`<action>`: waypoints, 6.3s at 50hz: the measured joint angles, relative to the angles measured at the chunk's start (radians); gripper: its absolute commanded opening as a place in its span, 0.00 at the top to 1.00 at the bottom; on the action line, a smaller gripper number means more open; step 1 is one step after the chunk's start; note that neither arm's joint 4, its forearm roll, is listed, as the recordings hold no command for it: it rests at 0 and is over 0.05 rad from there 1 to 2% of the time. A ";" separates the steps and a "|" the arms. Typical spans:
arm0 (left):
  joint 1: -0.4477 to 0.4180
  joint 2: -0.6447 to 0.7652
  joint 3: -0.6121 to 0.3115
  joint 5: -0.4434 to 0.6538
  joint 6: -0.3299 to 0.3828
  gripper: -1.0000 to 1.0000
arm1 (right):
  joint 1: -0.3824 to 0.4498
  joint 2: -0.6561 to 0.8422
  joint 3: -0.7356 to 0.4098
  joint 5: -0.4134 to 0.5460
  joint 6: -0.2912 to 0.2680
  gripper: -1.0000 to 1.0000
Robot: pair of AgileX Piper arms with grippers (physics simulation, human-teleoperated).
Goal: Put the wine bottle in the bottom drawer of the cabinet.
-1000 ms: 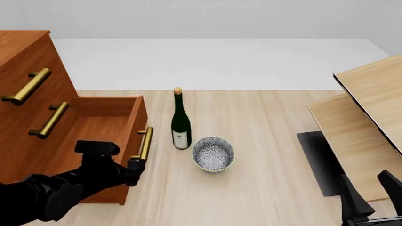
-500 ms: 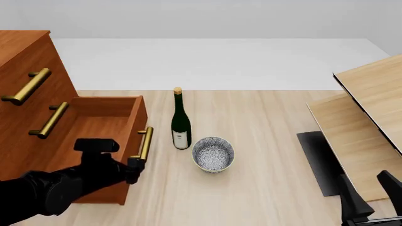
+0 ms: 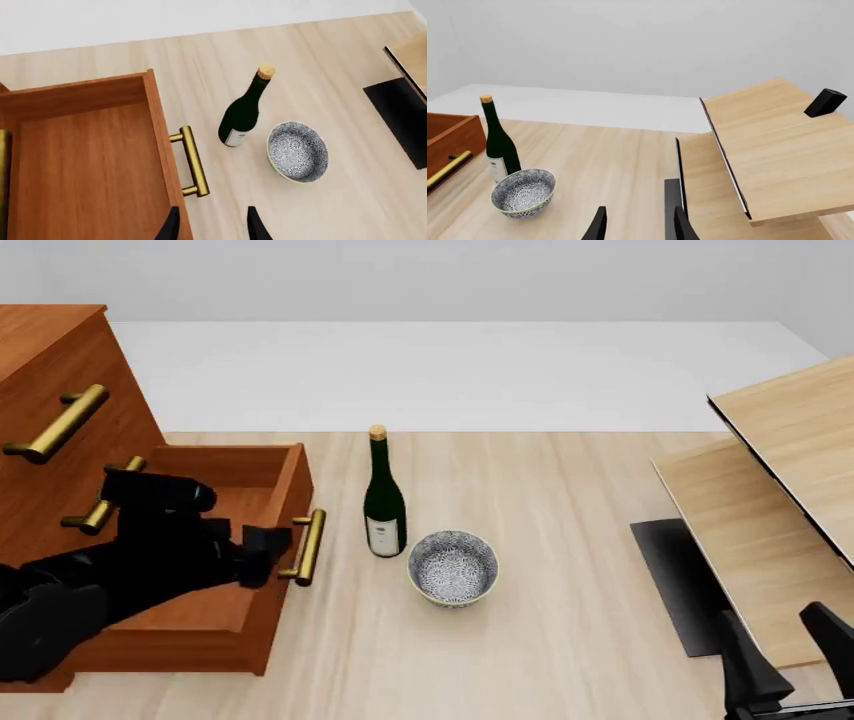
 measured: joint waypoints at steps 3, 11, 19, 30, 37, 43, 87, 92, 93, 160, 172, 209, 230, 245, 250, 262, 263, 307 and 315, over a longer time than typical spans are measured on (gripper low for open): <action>0.000 -0.022 -0.026 0.024 0.002 0.00 | 0.000 0.000 0.000 0.000 0.000 0.00; -0.006 -0.059 -0.104 0.074 -0.004 0.00 | 0.001 0.001 0.000 0.000 -0.001 0.00; -0.011 -0.054 -0.188 0.093 -0.011 0.00 | 0.003 0.000 0.000 0.000 -0.003 0.00; -0.023 0.001 -0.283 0.074 -0.012 0.00 | 0.005 -0.001 0.000 0.001 -0.006 0.00; -0.030 0.044 -0.342 0.054 0.004 0.00 | 0.006 0.000 0.000 0.002 -0.006 0.00; -0.044 0.083 -0.382 0.034 0.028 0.00 | 0.006 0.000 0.000 0.003 -0.004 0.00; -0.110 0.348 -0.498 -0.188 0.206 0.00 | 0.006 0.004 0.000 0.003 0.017 0.00; -0.117 0.363 -0.490 -0.210 0.213 0.00 | 0.006 0.004 0.000 0.003 0.019 0.00; -0.119 0.365 -0.488 -0.213 0.213 0.00 | 0.005 0.003 0.000 0.003 0.019 0.00; -0.127 0.552 -0.410 -0.409 0.188 0.00 | -0.002 0.004 0.000 0.001 0.041 0.00; -0.127 0.580 -0.398 -0.437 0.183 0.00 | -0.004 0.004 0.000 0.001 0.046 0.00; -0.111 0.667 -0.400 -0.496 0.165 0.00 | -0.012 0.006 0.000 -0.003 0.068 0.00; -0.116 0.692 -0.381 -0.525 0.160 1.00 | -0.013 0.006 0.000 -0.005 0.071 0.00; -0.114 0.680 -0.369 -0.519 0.158 1.00 | -0.013 0.006 0.000 -0.007 0.069 0.00; -0.110 0.672 -0.367 -0.513 0.164 1.00 | -0.014 0.006 0.000 -0.007 0.069 0.00; -0.103 0.628 -0.373 -0.480 0.191 1.00 | -0.014 0.005 0.000 -0.007 0.070 0.00; -0.103 0.621 -0.373 -0.476 0.193 1.00 | -0.014 0.005 0.000 -0.007 0.069 0.00; -0.025 0.055 -0.451 -0.089 0.213 1.00 | 0.007 0.003 0.000 0.001 0.027 0.00; -0.003 -0.037 -0.471 0.009 0.227 1.00 | 0.009 0.004 0.000 0.002 0.022 0.00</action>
